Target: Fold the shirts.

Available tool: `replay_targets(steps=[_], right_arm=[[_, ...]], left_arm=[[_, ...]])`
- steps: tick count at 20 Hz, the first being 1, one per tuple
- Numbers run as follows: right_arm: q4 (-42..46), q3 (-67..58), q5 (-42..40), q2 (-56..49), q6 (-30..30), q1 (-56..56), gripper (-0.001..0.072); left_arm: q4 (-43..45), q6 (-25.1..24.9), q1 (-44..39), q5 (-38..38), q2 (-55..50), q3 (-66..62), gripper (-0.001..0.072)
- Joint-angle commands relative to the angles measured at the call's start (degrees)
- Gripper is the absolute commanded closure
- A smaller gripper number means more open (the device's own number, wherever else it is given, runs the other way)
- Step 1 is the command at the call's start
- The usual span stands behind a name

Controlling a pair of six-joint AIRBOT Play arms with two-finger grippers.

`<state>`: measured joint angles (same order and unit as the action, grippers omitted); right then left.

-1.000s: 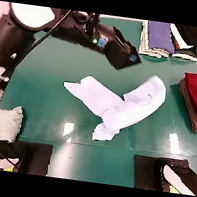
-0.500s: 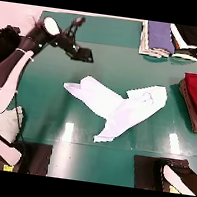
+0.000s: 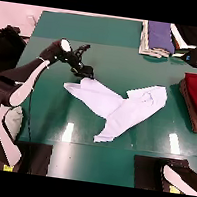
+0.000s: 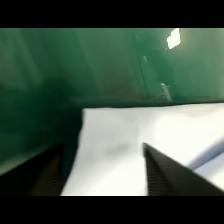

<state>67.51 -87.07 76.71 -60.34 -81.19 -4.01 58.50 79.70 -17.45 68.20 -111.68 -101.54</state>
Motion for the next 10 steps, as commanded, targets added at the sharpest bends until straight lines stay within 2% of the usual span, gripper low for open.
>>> replay_targets(steps=[1,2,5,8,9,10], right_arm=[[0.1,0.0,2.4,-1.9,0.0,-1.1,0.0695],[0.2,0.0,4.3,-2.8,0.0,-2.3,0.0695],[0.2,2.0,9.0,-5.1,0.0,-7.7,0.0695],[0.1,14.3,5.4,-4.7,0.0,-14.3,0.0678],[0.0,18.9,3.3,-5.0,0.0,-15.9,0.0492],[0.0,23.3,0.8,-5.8,0.0,-17.3,0.0276]], left_arm=[[-0.2,-0.2,-0.7,0.0,-0.9,-1.3,0.0480],[-0.2,-0.2,-0.3,0.3,-0.7,-2.6,0.0670],[-0.2,0.0,1.3,2.8,-0.7,-9.3,0.0685],[0.1,0.0,1.8,4.3,-0.7,-14.5,0.0685],[-0.2,0.0,1.8,4.3,-0.7,-14.9,0.0685],[-0.5,0.0,1.7,4.4,-0.7,-14.9,0.0684]])
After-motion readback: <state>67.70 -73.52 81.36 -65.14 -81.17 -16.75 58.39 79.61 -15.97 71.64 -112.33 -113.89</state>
